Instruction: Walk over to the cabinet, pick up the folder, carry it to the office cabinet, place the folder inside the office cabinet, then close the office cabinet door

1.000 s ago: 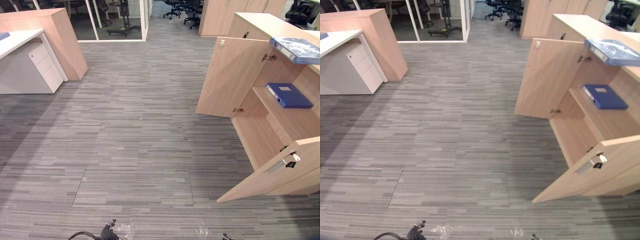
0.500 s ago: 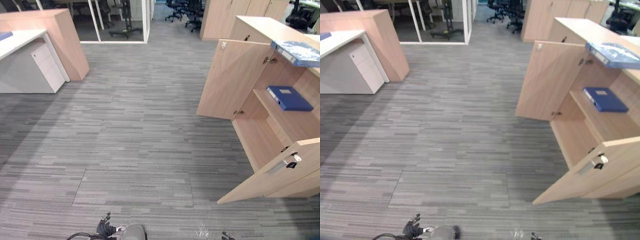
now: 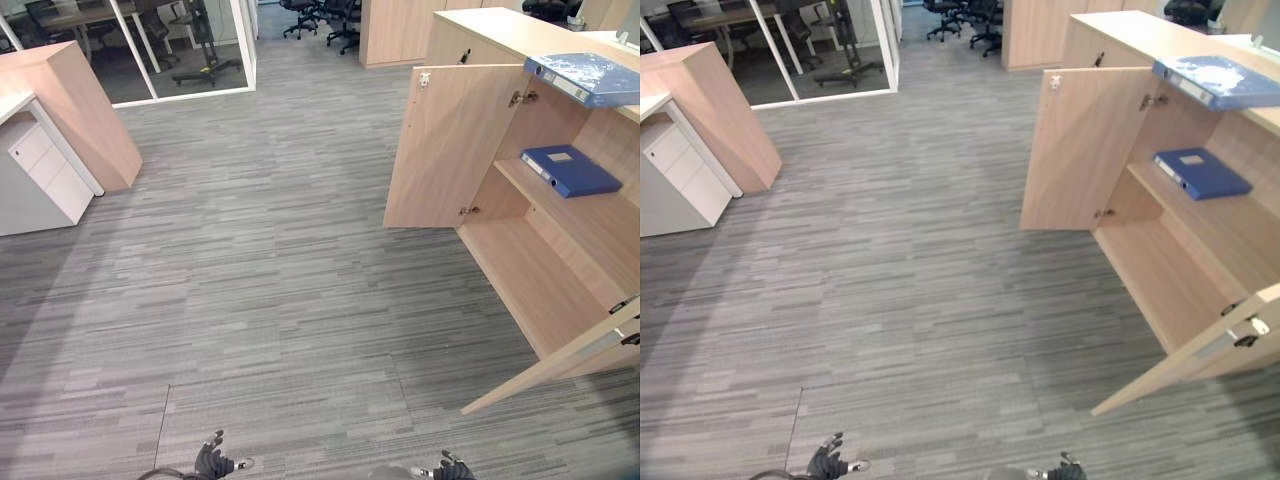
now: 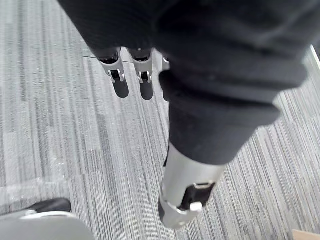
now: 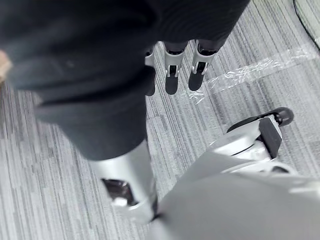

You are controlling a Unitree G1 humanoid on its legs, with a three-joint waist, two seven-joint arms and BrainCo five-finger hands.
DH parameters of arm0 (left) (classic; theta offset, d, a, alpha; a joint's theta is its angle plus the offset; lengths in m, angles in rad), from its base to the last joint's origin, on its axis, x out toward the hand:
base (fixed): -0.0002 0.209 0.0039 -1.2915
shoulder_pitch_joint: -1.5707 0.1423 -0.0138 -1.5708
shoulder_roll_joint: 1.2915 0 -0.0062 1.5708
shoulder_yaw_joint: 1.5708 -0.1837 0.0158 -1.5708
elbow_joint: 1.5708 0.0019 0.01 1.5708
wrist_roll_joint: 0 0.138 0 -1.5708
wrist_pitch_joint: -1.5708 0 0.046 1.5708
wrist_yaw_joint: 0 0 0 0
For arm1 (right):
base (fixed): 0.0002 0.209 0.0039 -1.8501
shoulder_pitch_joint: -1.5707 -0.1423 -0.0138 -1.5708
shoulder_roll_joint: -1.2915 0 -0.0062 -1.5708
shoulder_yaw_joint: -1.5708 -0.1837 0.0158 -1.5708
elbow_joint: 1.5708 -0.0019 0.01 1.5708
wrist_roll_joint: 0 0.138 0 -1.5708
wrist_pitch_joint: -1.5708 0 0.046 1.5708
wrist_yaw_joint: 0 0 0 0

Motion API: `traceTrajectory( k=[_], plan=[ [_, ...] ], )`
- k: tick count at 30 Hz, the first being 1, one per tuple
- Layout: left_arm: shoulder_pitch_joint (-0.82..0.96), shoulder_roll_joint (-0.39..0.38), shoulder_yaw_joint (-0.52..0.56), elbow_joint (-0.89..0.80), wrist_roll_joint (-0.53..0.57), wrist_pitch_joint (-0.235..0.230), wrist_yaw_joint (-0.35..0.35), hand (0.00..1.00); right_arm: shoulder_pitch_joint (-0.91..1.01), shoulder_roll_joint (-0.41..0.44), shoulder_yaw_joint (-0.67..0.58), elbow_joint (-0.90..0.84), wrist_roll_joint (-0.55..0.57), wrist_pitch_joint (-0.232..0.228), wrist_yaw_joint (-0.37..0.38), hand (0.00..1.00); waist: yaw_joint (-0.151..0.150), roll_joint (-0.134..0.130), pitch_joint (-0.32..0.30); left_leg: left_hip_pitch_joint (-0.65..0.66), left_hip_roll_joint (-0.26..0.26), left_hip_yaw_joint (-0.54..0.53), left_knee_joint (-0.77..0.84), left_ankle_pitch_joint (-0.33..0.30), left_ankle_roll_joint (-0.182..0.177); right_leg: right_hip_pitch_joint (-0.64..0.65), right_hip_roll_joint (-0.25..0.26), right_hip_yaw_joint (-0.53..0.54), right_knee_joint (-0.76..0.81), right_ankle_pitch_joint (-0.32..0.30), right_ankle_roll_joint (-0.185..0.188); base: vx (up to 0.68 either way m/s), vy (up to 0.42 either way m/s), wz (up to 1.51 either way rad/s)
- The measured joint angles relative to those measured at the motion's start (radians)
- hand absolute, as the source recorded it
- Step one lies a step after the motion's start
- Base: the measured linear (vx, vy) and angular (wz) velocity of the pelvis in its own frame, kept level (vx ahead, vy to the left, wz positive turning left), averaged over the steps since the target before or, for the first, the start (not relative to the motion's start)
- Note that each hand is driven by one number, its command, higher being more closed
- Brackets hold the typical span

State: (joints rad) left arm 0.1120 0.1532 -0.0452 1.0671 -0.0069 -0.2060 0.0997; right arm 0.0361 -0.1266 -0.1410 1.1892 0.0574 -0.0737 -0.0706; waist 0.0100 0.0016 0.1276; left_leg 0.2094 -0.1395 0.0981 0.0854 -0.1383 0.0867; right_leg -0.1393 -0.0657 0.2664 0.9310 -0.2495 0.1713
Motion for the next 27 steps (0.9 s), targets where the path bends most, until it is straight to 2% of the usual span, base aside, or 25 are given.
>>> traceTrajectory(
  k=[2,3,5,6,7,8,9,10,11,13,15,17,18,20,22,24,25,27],
  plan=[
    [-0.012,0.003,-0.019,0.005,0.011,0.001,-0.001,0.0,-0.005,-0.003,-0.029,-0.003,0.001,-0.001,0.0,0.0,-0.009,0.001,0.014,0.057,0.007,-0.022,-0.014,-0.003,0.004,-0.031,-0.03,-0.097,0.05,-0.025,-0.033,0.17,-0.006,0.28],
    [-0.019,0.004,-0.028,0.005,0.016,0.001,-0.002,0.0,-0.005,0.0,-0.031,-0.012,0.001,-0.002,-0.001,0.0,-0.015,0.008,0.017,0.076,0.027,-0.035,-0.018,-0.003,0.003,-0.05,-0.031,-0.145,-0.002,-0.043,-0.052,0.14,-0.044,0.38],
    [-0.034,0.005,-0.035,0.003,0.02,0.0,-0.009,0.0,-0.013,0.0,-0.032,-0.018,0.001,-0.002,-0.004,0.0,-0.019,0.01,0.023,0.089,0.059,-0.046,-0.019,-0.011,-0.01,-0.071,-0.013,-0.167,-0.189,-0.046,-0.068,0.14,-0.1,0.29],
    [-0.037,0.005,-0.036,0.003,0.023,-0.003,-0.012,0.0,-0.015,0.003,-0.034,-0.018,0.005,-0.003,-0.009,0.0,-0.018,0.007,0.022,0.091,0.075,-0.048,-0.025,-0.024,-0.03,-0.079,-0.006,-0.159,-0.359,-0.006,-0.076,0.14,-0.17,0.09],
    [-0.041,0.008,-0.036,0.004,0.034,-0.006,-0.014,0.0,-0.017,0.011,-0.039,-0.017,0.009,-0.003,-0.011,0.0,-0.021,-0.003,0.023,0.1,0.08,-0.052,-0.03,-0.039,-0.048,-0.086,-0.009,-0.154,-0.479,0.137,-0.095,0.21,-0.243,0.03],
    [-0.043,0.0,-0.036,0.007,0.037,-0.006,-0.015,0.0,-0.016,0.008,-0.056,-0.015,0.016,-0.002,-0.01,0.0,-0.022,0.006,0.027,0.105,0.093,-0.055,-0.031,-0.043,-0.054,-0.079,0.003,-0.16,-0.493,0.158,-0.11,0.22,-0.27,-0.2],
    [-0.043,-0.014,-0.035,0.007,0.038,-0.01,-0.017,0.0,-0.02,0.005,-0.079,-0.006,0.029,-0.002,-0.012,0.0,-0.021,0.023,0.025,0.099,0.119,-0.046,-0.031,-0.044,-0.059,-0.083,0.034,-0.157,-0.51,0.166,-0.12,0.19,-0.233,-0.38],
    [-0.052,-0.021,-0.033,0.015,0.039,-0.012,-0.021,0.0,-0.028,0.008,-0.095,-0.003,0.038,-0.002,-0.011,0.0,-0.022,0.029,0.029,0.099,0.136,-0.041,-0.031,-0.047,-0.068,-0.093,0.055,-0.155,-0.499,0.155,-0.136,0.15,-0.225,-0.39],
    [-0.064,-0.027,-0.031,0.026,0.04,-0.012,-0.022,0.0,-0.027,0.013,-0.106,0.0,0.04,-0.002,-0.01,0.0,-0.023,0.027,0.03,0.099,0.143,-0.039,-0.032,-0.047,-0.072,-0.096,0.063,-0.156,-0.496,0.149,-0.143,0.11,-0.18,-0.22],
    [-0.082,-0.065,-0.024,0.033,0.049,-0.014,-0.032,0.0,0.0,0.015,-0.114,0.007,0.039,0.003,-0.006,0.0,-0.026,0.024,0.03,0.102,0.159,-0.038,-0.028,-0.025,-0.104,-0.085,0.077,-0.166,-0.498,0.131,-0.16,0.14,-0.197,0.02],
    [-0.083,-0.099,0.002,0.032,0.059,-0.021,-0.042,0.0,0.024,0.017,-0.138,0.028,0.041,0.005,0.0,0.0,-0.027,0.025,0.026,0.099,0.179,-0.05,0.001,-0.02,-0.112,-0.056,0.087,-0.185,-0.517,0.119,-0.171,0.17,-0.194,0.2],
    [-0.08,-0.104,0.042,0.034,0.059,-0.019,-0.042,0.0,0.059,0.025,-0.159,0.046,0.04,0.007,0.002,0.0,-0.028,0.02,0.001,0.048,0.208,-0.069,0.112,-0.025,-0.12,0.003,0.098,-0.216,-0.593,0.126,-0.179,0.18,-0.179,0.39],
    [-0.073,-0.108,0.058,0.033,0.054,-0.018,-0.042,0.0,0.076,0.033,-0.194,0.052,0.045,0.007,0.003,0.0,-0.027,0.016,-0.004,-0.001,0.227,-0.09,0.229,-0.036,-0.136,0.044,0.105,-0.237,-0.639,0.126,-0.181,0.19,-0.197,0.49],
    [-0.058,-0.109,0.088,0.018,0.05,-0.019,-0.041,0.0,0.085,0.038,-0.234,0.061,0.048,0.008,0.005,0.0,-0.024,0.018,-0.011,-0.087,0.253,-0.1,0.427,-0.042,-0.145,0.091,0.122,-0.252,-0.686,0.127,-0.182,0.18,-0.182,0.33],
    [-0.03,-0.108,0.139,-0.018,0.025,-0.018,-0.038,0.0,0.087,0.041,-0.261,0.06,0.082,0.007,0.008,0.0,-0.012,0.026,-0.015,-0.218,0.33,-0.077,0.76,-0.005,-0.171,0.164,0.176,-0.255,-0.724,0.125,-0.211,0.2,-0.143,-0.01],
    [-0.031,-0.106,0.14,-0.029,0.017,-0.018,-0.039,0.0,0.078,0.042,-0.26,0.061,0.083,0.005,0.009,0.0,0.009,0.023,-0.013,-0.249,0.375,-0.003,0.861,-0.028,-0.151,0.224,0.197,-0.216,-0.748,0.129,-0.26,0.25,-0.055,-0.54],
    [-0.028,-0.106,0.14,-0.037,0.012,-0.018,-0.037,0.0,0.062,0.041,-0.259,0.061,0.083,0.004,0.009,0.0,0.014,0.023,-0.012,-0.267,0.373,0.033,0.862,-0.061,-0.141,0.255,0.191,-0.182,-0.761,0.127,-0.274,0.24,0.013,-0.73],
    [-0.03,-0.106,0.14,-0.04,0.004,-0.019,-0.035,0.0,0.036,0.039,-0.245,0.063,0.084,0.003,0.01,0.0,0.022,0.021,-0.009,-0.315,0.343,0.049,0.806,-0.117,-0.145,0.282,0.163,-0.132,-0.768,0.132,-0.268,0.2,0.101,-0.89]
  ],
)
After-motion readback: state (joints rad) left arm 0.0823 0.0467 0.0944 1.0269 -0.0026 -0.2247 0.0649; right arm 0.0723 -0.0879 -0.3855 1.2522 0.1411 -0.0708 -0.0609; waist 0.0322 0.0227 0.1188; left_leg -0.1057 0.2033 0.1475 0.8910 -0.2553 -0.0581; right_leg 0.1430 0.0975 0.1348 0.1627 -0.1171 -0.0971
